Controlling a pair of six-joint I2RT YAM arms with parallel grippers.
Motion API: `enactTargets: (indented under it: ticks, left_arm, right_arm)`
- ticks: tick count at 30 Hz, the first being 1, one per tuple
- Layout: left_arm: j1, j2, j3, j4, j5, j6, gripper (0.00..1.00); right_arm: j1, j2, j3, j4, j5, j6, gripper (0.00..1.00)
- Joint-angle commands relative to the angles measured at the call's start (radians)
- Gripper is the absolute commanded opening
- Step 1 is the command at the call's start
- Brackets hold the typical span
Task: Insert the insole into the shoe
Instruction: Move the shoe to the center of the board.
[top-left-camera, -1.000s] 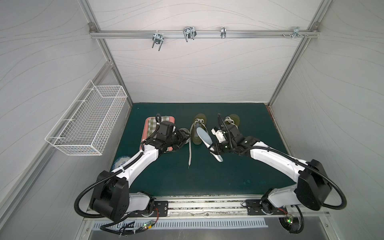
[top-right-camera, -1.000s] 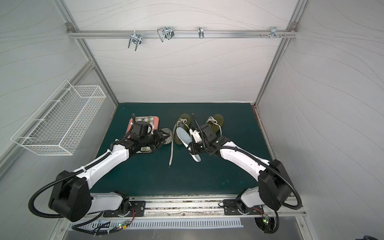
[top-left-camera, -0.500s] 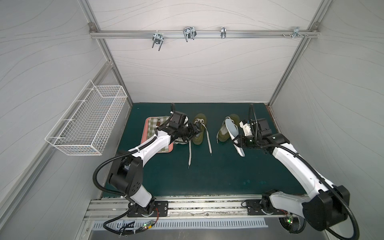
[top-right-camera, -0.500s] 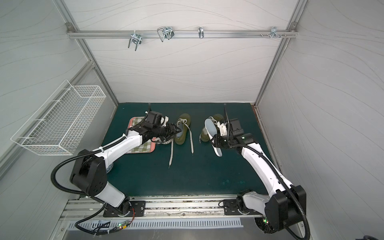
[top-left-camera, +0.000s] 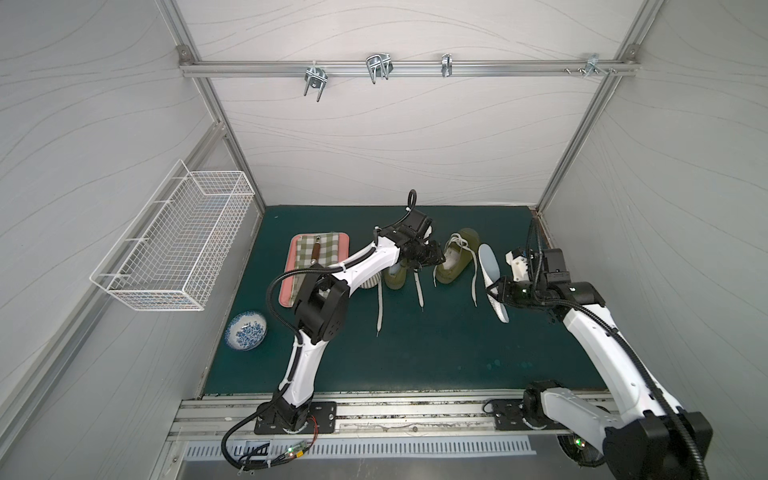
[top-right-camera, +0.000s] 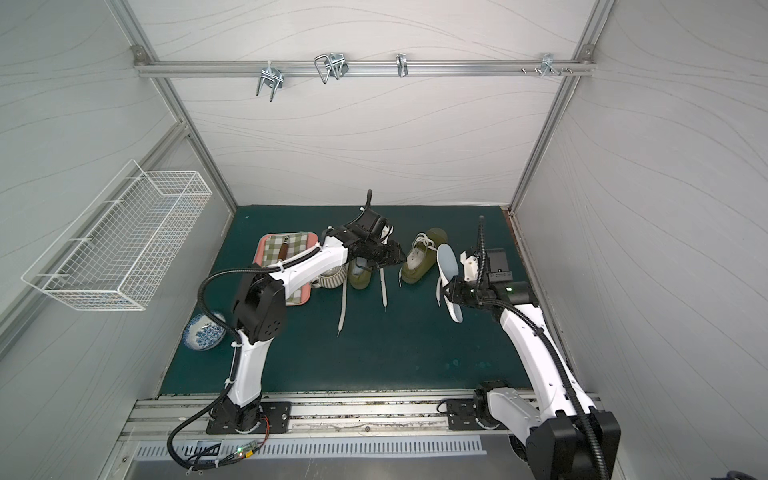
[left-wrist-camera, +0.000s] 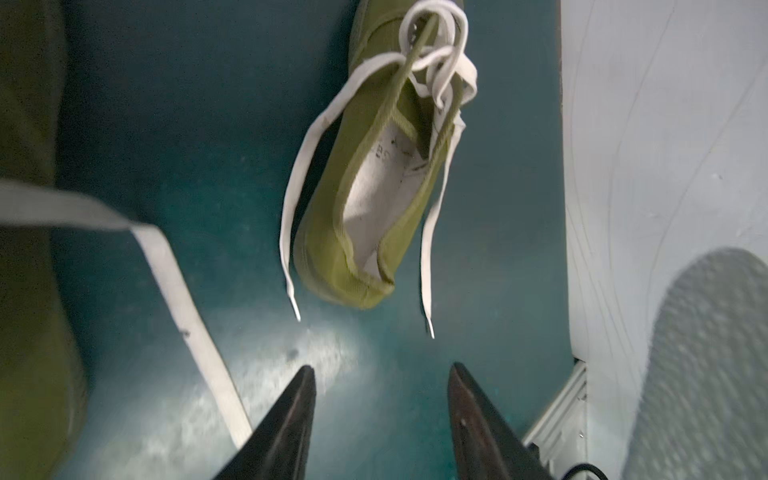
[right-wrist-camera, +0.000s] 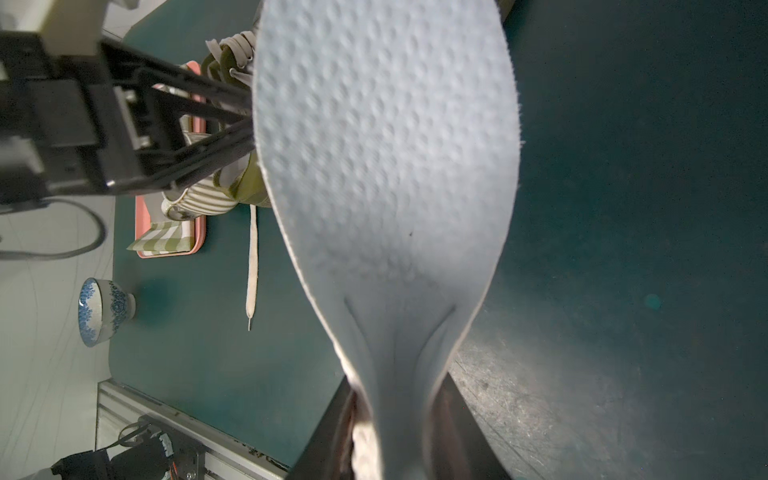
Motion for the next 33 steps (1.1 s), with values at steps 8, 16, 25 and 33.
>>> enactTargets:
  ticks: [8,16,25,33]
  left_arm:
    - [-0.024,0.293,0.448,-0.177,-0.060,0.107,0.50]
    - [-0.026,0.426,0.609,-0.211,-0.168,0.095,0.43]
    - [-0.026,0.397,0.562,-0.174,-0.171,0.075,0.07]
    - [-0.031,0.285,0.338,-0.055,-0.092,-0.035,0.00]
  right_arm:
    - [-0.056,-0.076,-0.015,-0.046,-0.062,-0.033,0.30]
    - [-0.071,-0.074,0.013,-0.063,-0.099,-0.032,0.29]
    - [-0.076,-0.069,0.019,-0.062,-0.113,-0.025,0.28]
    - [-0.076,-0.047,0.054,-0.055,-0.121,-0.031,0.27]
